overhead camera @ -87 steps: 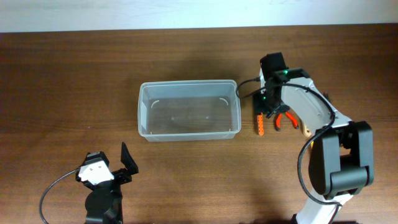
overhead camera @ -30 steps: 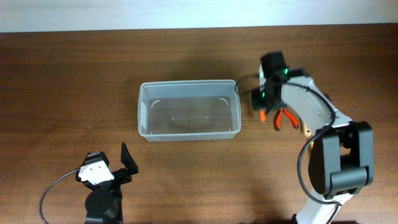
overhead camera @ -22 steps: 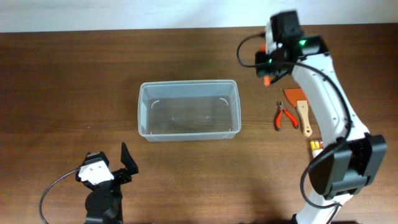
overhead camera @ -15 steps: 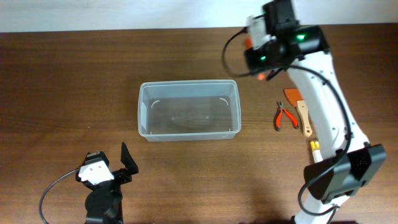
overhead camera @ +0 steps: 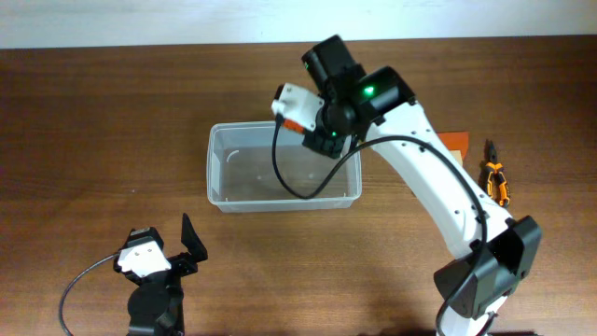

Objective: Pack container
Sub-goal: 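Carry the strip into the container and release it, then move the right gripper back over the red-handled pliers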

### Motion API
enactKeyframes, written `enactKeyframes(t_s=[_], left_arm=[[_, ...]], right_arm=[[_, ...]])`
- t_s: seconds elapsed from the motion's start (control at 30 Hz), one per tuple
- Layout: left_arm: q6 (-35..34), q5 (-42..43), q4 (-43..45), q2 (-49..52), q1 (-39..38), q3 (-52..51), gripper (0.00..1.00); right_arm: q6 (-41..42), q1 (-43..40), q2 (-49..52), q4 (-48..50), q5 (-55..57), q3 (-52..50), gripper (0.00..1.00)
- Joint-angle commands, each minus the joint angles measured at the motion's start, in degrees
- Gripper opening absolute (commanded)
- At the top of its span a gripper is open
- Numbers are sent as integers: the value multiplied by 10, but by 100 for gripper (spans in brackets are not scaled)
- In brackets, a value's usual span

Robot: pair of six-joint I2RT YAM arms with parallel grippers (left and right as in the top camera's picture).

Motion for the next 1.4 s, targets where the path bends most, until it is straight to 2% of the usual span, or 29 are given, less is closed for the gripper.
enactKeyframes(t_s=[0.0, 0.27, 0.6, 0.73, 0.77, 0.8, 0.83, 0.9, 1.0, 1.17, 1.37], left_arm=[[5, -2, -1, -4, -2, -2, 99], [5, -2, -1, -4, -2, -2, 99], [5, -2, -1, -4, -2, -2, 99], [5, -2, -1, -4, -2, -2, 99], [5, -2, -1, -4, -2, -2, 99], [5, -2, -1, -4, -2, -2, 99], [5, -2, -1, -4, -2, -2, 99], [5, -2, -1, -4, -2, -2, 99], [5, -2, -1, -4, -2, -2, 99], [5, -2, -1, -4, -2, -2, 99], [5, -2, -1, -4, -2, -2, 99]], right_arm=[[-65, 4, 20, 4, -43, -39, 4], [-68, 4, 68, 49, -87, -104, 4], [-48, 4, 106, 77, -104, -106, 5], [-38, 4, 106, 78, -104, -106, 24], [-31, 4, 106, 78, -104, -106, 32], [-26, 4, 106, 78, -104, -106, 58], [-19, 4, 106, 78, -104, -106, 73], [-15, 4, 106, 78, -104, -106, 85], [-12, 3, 102, 77, -103, -102, 86], [43, -8, 64, 57, -61, -53, 88], [211, -71, 5, -16, 59, 68, 88]])
